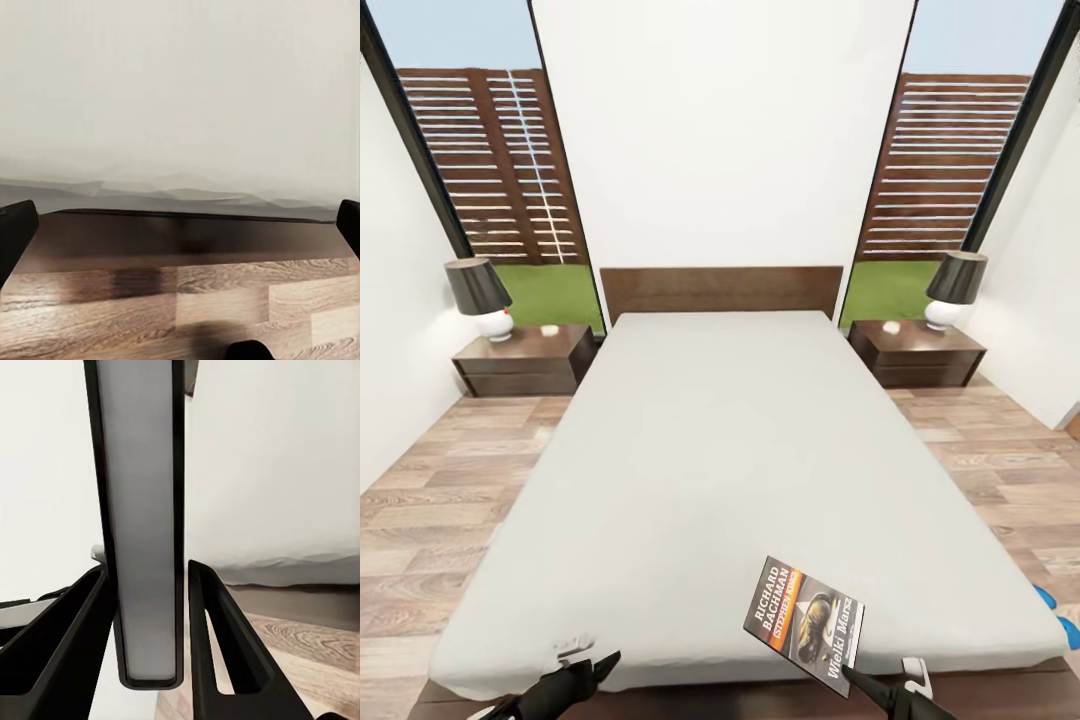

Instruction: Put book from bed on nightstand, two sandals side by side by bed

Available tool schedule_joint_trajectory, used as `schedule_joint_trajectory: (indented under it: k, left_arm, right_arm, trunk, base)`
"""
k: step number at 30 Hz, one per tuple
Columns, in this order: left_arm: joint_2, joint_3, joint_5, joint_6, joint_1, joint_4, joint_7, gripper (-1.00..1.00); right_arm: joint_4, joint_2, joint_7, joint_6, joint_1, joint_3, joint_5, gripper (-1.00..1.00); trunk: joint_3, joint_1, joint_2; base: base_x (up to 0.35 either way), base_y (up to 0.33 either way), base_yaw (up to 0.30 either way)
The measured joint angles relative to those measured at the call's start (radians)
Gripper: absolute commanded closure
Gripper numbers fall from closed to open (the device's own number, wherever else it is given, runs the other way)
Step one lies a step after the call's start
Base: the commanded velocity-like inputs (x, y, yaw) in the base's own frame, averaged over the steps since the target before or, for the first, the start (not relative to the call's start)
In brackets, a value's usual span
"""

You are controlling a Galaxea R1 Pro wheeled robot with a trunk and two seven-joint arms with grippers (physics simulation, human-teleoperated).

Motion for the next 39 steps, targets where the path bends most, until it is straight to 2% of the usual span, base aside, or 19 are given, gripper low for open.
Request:
schedule_joint_trajectory:
  k: [19, 30, 39]
  left_arm:
    - [-0.004, 0.000, 0.000, 0.000, 0.000, 0.000, 0.000, -1.00]
    - [-0.015, 0.000, 0.000, 0.000, 0.000, 0.000, 0.002, -1.00]
    - [-0.015, 0.000, 0.000, -0.001, 0.000, 0.000, 0.001, -1.00]
  right_arm:
    - [0.000, 0.000, 0.000, 0.000, 0.000, 0.000, 0.000, 1.00]
    - [-0.001, 0.001, 0.000, 0.000, 0.000, 0.001, 0.000, 1.00]
    - [-0.001, 0.002, 0.000, 0.000, 0.000, 0.000, 0.000, 1.00]
  trunk:
    - [0.030, 0.000, 0.000]
    - [0.032, 0.000, 0.000]
    - [0.032, 0.000, 0.000]
  base:
    - [0.000, 0.000, 0.000]
    - [0.000, 0.000, 0.000]
    - [0.000, 0.000, 0.229]
